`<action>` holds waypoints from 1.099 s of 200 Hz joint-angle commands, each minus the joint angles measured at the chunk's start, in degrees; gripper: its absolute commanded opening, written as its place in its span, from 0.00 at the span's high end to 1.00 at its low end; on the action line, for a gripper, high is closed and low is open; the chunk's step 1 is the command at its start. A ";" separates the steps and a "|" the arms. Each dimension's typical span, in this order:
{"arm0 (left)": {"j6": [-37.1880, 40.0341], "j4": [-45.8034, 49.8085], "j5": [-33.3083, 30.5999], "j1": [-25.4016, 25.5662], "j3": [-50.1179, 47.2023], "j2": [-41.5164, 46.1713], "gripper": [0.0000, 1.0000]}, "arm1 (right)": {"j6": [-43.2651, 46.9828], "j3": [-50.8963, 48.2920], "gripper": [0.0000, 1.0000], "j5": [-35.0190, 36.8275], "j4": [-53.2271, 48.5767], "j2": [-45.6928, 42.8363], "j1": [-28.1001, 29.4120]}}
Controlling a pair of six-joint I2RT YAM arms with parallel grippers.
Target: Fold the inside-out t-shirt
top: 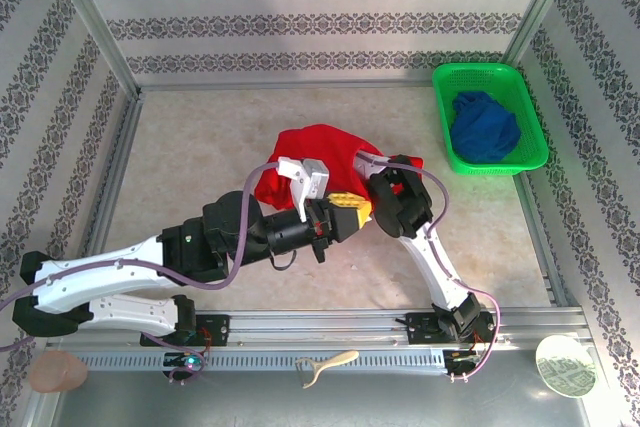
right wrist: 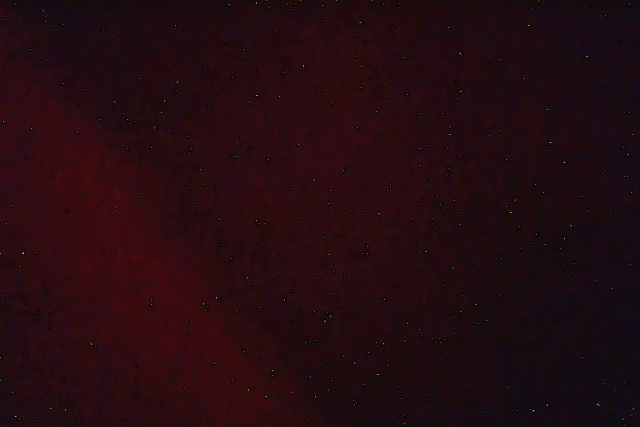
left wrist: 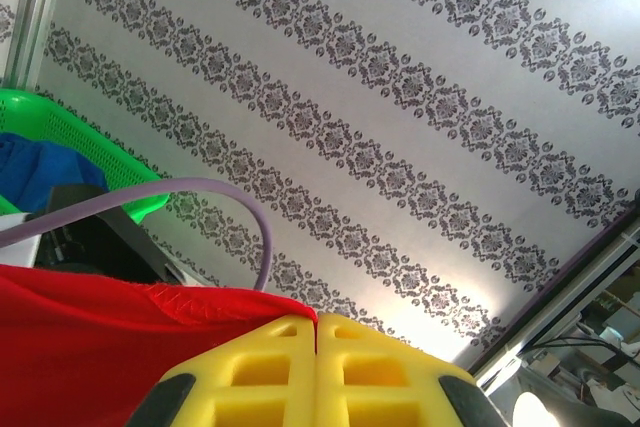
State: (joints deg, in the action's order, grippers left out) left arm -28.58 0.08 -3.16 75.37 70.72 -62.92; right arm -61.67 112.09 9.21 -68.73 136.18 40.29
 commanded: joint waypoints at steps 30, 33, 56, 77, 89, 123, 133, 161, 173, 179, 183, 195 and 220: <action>0.82 -6.10 -3.85 -0.68 -3.11 4.60 1.00 | 9.16 -11.95 1.00 -6.13 12.67 -1.28 -0.27; 0.36 -5.72 -4.49 -1.11 -3.42 4.88 1.00 | 9.89 -12.11 1.00 -5.92 13.19 -1.71 -0.14; -4.48 -3.02 -5.46 -11.63 -6.33 7.95 1.00 | 18.93 -14.92 1.00 -2.75 18.66 -8.74 1.02; -10.63 -0.50 -1.05 -28.56 -8.61 9.29 1.00 | 24.80 -19.41 1.00 -1.81 24.12 -15.99 2.10; -13.37 0.64 2.08 -38.40 -9.48 8.41 1.00 | 26.86 -22.35 1.00 -2.30 26.77 -19.99 2.42; -20.18 -1.35 12.52 -59.98 -13.24 -2.44 1.00 | 29.98 -28.60 1.00 -4.02 31.35 -28.09 2.88; -20.68 -3.41 14.25 -63.21 -14.40 -7.28 1.00 | 30.24 -29.73 1.00 -5.41 32.34 -30.00 2.98; -16.59 -1.05 16.05 -66.73 -12.11 -21.82 1.00 | 30.89 -31.53 1.00 -7.95 34.02 -35.05 3.97; -15.43 -0.40 15.83 -67.22 -11.69 -26.81 1.00 | 30.95 -31.46 1.00 -7.96 33.43 -36.32 4.28; -15.07 -0.30 16.09 -67.50 -11.81 -28.82 1.00 | 30.93 -31.64 1.00 -7.39 33.37 -37.09 4.30; -14.80 -0.26 16.23 -67.67 -12.02 -30.04 1.00 | 30.87 -31.80 1.00 -7.10 33.38 -37.60 4.07; -14.85 -0.12 17.12 -68.38 -12.88 -32.85 1.00 | 30.74 -31.72 1.00 -7.15 33.58 -39.15 3.19; -14.48 -0.97 20.30 -69.30 -14.91 -35.90 1.00 | 30.55 -29.36 1.00 -9.81 33.93 -41.71 0.80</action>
State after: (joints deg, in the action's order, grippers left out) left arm -44.97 -0.45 14.68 8.05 56.95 -97.82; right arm -32.25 81.08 2.15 -35.81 98.83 43.13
